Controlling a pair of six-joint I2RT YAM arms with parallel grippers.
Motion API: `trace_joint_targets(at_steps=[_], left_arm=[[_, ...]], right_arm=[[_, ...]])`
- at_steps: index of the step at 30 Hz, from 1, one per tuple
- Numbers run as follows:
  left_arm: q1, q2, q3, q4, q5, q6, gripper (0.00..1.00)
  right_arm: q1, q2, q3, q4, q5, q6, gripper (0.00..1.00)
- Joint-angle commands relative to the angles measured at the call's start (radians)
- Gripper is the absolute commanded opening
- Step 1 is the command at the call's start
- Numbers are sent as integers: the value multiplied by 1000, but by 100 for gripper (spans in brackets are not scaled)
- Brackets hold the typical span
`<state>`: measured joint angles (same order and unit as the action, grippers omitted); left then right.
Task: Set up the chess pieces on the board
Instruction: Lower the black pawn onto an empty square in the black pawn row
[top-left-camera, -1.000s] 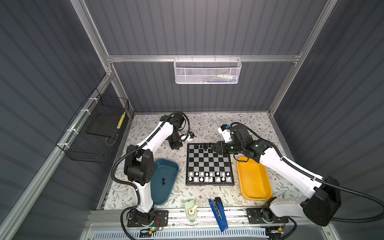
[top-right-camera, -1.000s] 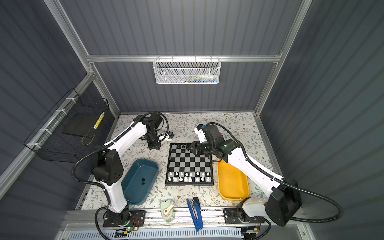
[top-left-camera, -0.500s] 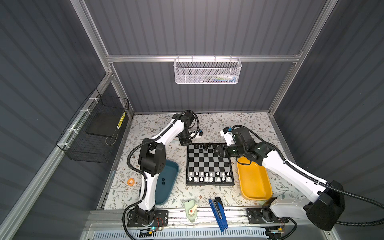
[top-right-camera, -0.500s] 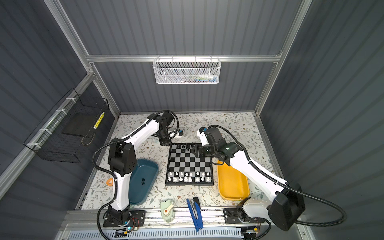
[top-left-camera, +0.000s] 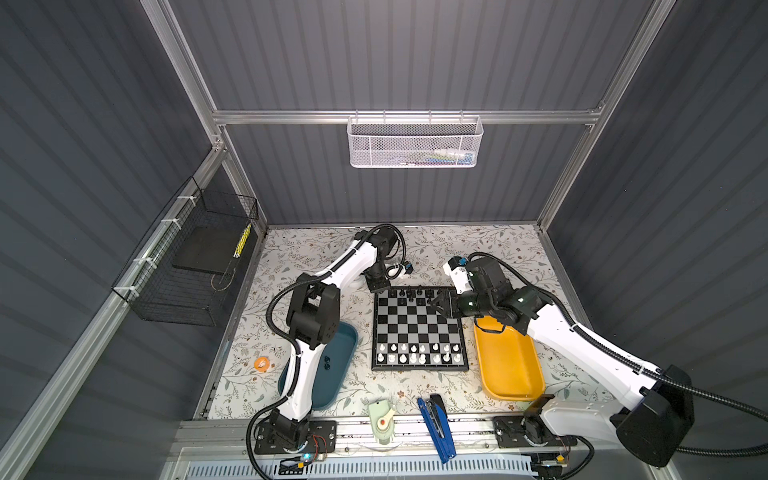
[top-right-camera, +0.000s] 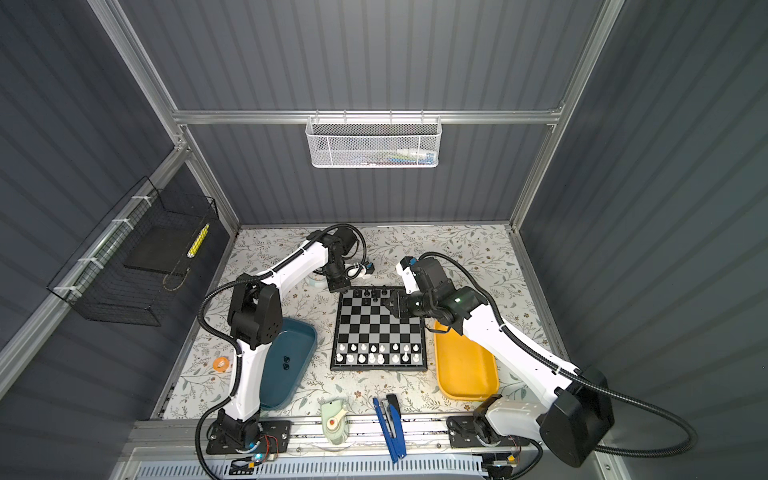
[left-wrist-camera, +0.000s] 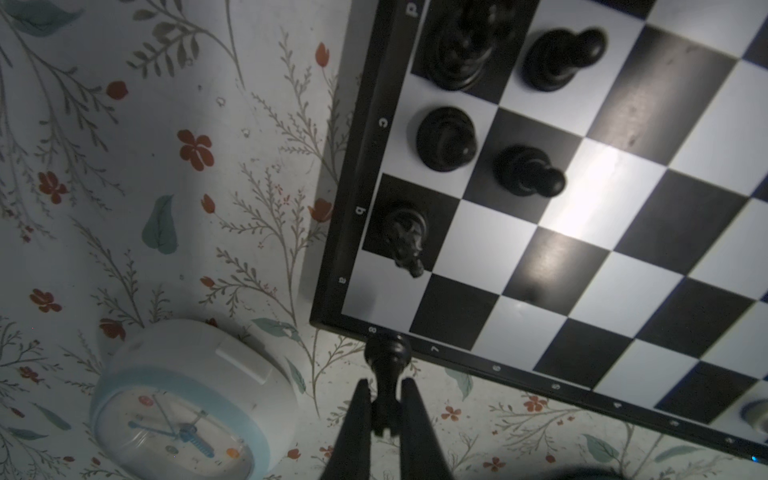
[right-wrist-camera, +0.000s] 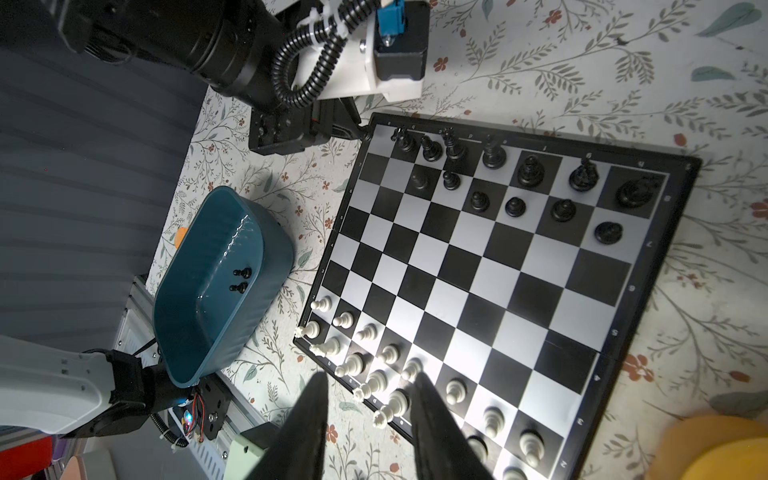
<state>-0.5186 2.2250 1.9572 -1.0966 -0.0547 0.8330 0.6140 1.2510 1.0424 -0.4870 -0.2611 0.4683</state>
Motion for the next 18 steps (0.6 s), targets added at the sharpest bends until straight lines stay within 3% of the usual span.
trace_joint_targets(at_steps=[1,18], left_arm=[[-6,30,23,-3,-11,-2,6],[-15,54,31,21,-14,-2,7]], right_arm=[[-3,1,-2,-11,9,-2,36],[-4,-4,-15,-15,16,1,36]])
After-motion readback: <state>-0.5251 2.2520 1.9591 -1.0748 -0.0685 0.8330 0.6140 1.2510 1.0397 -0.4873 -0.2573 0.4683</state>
